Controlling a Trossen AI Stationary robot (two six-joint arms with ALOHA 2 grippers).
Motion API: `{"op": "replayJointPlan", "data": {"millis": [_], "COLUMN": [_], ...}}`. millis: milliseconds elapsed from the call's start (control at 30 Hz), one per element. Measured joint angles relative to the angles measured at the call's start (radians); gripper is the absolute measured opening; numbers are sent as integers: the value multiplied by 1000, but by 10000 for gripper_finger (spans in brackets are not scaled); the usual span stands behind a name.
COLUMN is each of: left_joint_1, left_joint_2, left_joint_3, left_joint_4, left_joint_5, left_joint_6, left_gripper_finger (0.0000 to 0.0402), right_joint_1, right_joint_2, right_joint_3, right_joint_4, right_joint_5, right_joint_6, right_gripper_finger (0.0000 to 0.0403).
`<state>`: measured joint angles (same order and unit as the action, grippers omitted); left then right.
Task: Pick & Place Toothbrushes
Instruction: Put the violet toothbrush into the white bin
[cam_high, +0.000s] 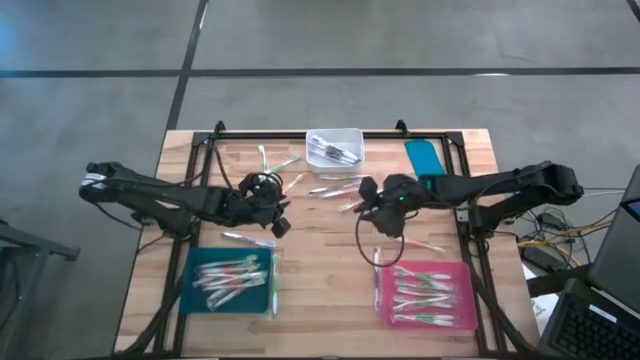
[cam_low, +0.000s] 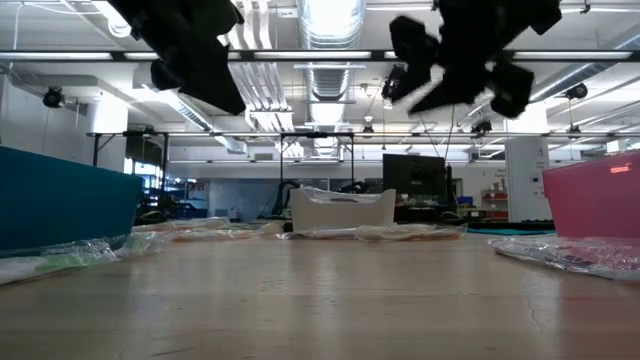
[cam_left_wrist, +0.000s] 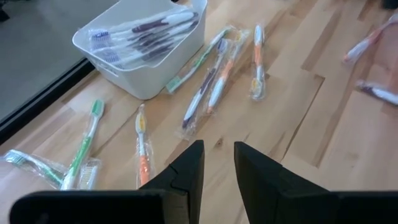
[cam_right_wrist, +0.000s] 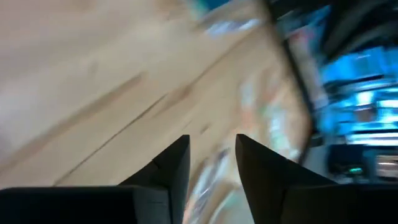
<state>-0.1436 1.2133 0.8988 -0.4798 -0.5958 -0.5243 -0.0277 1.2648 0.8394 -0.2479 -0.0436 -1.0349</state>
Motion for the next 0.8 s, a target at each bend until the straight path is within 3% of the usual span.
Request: {"op": "replayJointPlan", "data": {"millis": [433, 800], "left_joint_1": [2, 6], "left_joint_2": [0, 0], "left_joint_3": [-33, -33], "left_joint_4": [2, 9], "left_joint_5": [0, 1], "left_joint_6": [-32, -34], "left_gripper_finger": [94, 94], "right_joint_1": [89, 181], "right_joint_2": [219, 432], "right_joint_3": [98, 267], "right_joint_4": [-398, -602], "right_joint_5": [73, 69], "right_joint_6": [-174, -225], "right_gripper_finger": [179, 171]}}
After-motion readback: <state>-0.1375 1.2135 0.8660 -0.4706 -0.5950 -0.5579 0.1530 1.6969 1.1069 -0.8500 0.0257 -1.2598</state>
